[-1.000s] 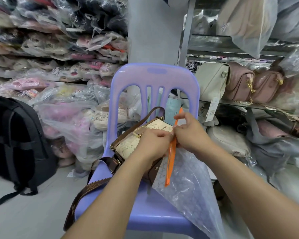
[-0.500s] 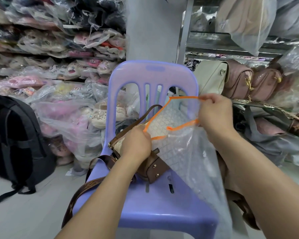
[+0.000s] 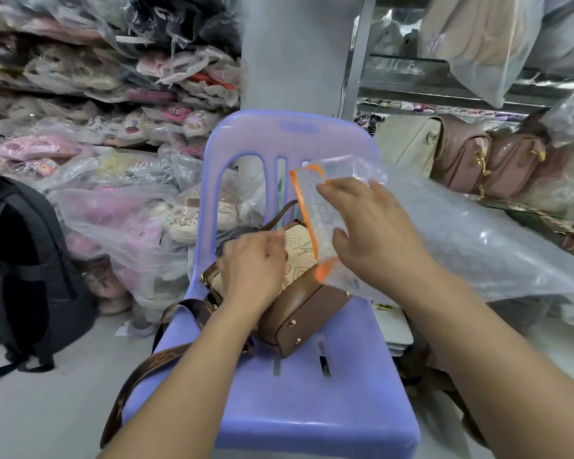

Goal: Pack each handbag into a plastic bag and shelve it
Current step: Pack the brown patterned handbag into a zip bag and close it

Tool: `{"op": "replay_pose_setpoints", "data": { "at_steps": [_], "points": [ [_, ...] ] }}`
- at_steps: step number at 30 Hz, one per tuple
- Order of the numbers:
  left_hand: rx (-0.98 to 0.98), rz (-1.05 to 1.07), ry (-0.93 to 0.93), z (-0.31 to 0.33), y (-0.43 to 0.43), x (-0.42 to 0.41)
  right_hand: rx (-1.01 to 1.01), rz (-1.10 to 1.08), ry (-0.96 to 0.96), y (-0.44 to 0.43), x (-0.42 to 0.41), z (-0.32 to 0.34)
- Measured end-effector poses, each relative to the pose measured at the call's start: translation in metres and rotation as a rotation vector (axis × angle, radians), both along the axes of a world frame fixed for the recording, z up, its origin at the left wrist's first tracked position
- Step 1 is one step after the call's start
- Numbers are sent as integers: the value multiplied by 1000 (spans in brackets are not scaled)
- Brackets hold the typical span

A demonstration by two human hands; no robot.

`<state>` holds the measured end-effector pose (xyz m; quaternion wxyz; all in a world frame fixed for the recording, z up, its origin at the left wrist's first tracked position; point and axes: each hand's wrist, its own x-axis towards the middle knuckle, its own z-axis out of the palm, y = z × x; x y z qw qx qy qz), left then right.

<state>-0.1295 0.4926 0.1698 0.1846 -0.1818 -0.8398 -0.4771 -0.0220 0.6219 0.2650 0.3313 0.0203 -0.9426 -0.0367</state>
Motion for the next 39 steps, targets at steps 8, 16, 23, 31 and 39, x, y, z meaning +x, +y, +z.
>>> {"op": "replay_pose_setpoints", "data": {
  "at_steps": [8,16,23,31,39],
  "points": [
    [-227,-34,-485,-22,-36,-43,-210,-483,-764,26,9,-22],
    [-398,-85,-581,-3,-53,-45,-1090,-131,-562,43,-7,-56],
    [0,-229,-537,-6,-51,-32,-1352,-97,-173,26,-25,-34],
    [332,-490,-706,-13,-20,-14,-810,-169,198,28,-14,-19],
    [755,-371,-224,37,-8,4,-802,-76,108,47,5,3]
  ]
}}
